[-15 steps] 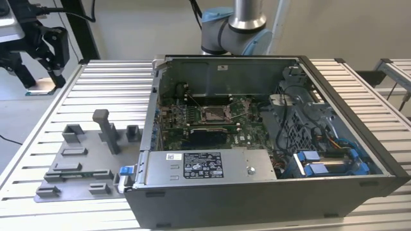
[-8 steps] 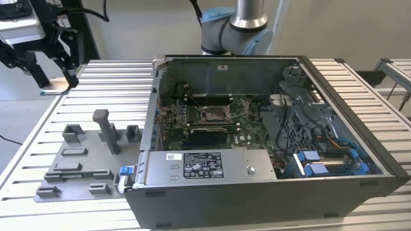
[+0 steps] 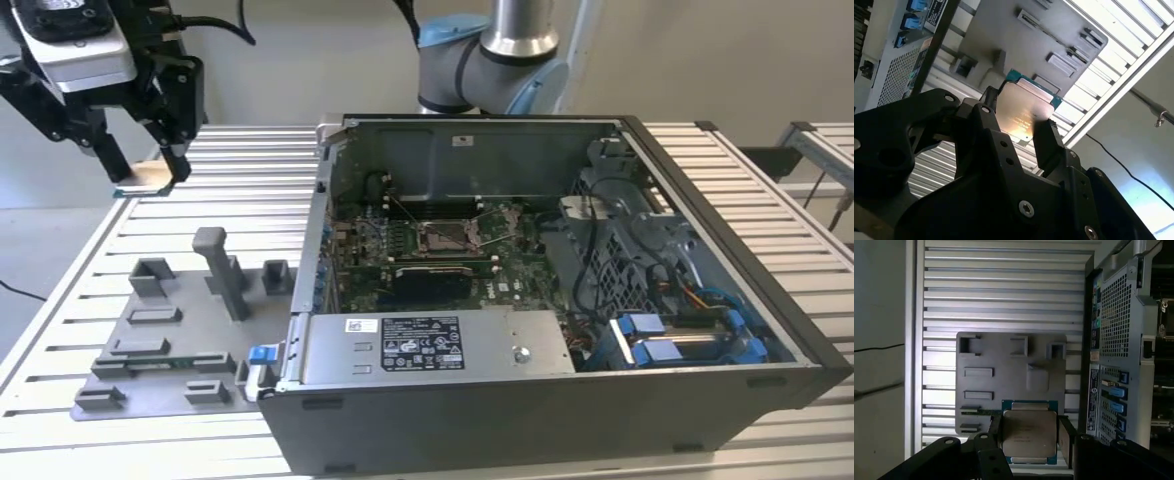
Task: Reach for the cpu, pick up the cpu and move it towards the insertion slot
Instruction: 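Pick up the cpu and move it towards the insertion slot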
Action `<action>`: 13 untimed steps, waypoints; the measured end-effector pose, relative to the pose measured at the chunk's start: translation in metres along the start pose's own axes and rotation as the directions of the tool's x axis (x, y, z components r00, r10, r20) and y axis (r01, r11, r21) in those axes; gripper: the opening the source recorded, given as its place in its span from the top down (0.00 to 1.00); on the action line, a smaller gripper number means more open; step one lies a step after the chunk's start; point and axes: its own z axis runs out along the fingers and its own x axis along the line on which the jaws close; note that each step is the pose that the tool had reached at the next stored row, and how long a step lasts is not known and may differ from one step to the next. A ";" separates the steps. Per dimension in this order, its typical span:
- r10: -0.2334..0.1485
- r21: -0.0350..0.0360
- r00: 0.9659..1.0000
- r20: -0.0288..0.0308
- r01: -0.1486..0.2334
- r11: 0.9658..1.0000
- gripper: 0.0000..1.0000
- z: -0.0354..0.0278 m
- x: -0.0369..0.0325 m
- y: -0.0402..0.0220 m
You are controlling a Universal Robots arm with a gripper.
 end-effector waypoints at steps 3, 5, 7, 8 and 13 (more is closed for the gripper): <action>0.000 0.000 1.000 0.000 0.000 1.000 1.00 0.0000 -0.0087 -0.0001; 0.000 0.000 1.000 0.000 0.000 1.000 1.00 0.0000 -0.0143 -0.0001; 0.000 0.000 1.000 0.000 0.000 1.000 1.00 0.0000 -0.0200 -0.0002; 0.000 0.000 1.000 0.000 0.000 1.000 1.00 0.0000 -0.0227 -0.0002; 0.000 0.000 1.000 0.000 0.000 1.000 1.00 0.0000 -0.0369 -0.0003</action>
